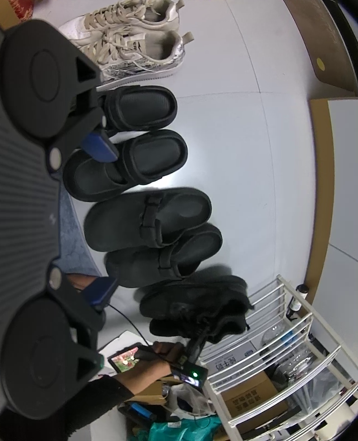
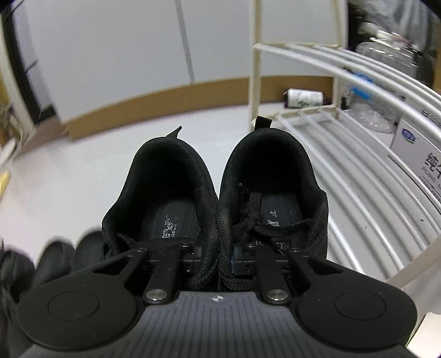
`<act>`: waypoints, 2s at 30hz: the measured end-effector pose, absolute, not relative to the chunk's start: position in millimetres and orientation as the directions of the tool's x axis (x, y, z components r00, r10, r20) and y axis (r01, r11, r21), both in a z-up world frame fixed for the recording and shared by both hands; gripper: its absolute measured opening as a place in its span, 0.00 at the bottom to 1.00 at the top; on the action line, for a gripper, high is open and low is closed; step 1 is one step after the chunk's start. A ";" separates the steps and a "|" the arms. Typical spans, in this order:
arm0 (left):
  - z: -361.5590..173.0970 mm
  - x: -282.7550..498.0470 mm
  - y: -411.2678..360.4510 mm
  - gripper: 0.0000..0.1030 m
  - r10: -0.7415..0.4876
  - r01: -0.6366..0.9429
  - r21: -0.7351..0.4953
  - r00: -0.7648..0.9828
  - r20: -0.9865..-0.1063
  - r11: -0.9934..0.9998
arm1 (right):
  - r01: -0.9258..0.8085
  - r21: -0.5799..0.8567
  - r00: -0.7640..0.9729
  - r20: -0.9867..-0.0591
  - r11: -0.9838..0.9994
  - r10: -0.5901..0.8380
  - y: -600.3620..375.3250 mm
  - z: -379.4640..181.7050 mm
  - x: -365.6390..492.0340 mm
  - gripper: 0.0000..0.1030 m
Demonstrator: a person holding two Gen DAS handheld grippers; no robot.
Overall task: Organize scattered shoes
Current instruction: 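Lift the black sneakers and carry them into the white wire rack, then lower the black sneakers onto the rack's bottom shelf and open the right tool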
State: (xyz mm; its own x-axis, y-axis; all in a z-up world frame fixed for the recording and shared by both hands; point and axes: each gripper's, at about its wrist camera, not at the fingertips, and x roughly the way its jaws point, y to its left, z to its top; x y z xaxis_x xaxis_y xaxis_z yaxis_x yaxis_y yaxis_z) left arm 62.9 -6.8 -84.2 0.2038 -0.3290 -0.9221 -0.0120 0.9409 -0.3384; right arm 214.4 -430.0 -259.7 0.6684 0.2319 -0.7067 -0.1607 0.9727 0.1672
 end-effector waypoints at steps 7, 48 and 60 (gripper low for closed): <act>-82.3 63.2 -5.6 0.89 -0.324 -0.017 -0.335 0.209 -0.922 0.942 | 0.037 0.152 0.722 -0.687 0.988 0.079 -438.2 -257.9 242.3 0.16; -80.5 66.3 -1.4 0.90 -0.337 -0.011 -0.347 0.207 -0.918 0.938 | 0.772 0.058 0.549 -0.563 0.633 -0.618 -483.7 -271.1 343.2 0.16; -79.8 62.8 -1.4 0.90 -0.334 0.004 -0.341 0.200 -0.921 0.940 | 0.806 0.103 0.516 -0.605 0.583 -0.606 -514.9 -274.8 353.5 0.19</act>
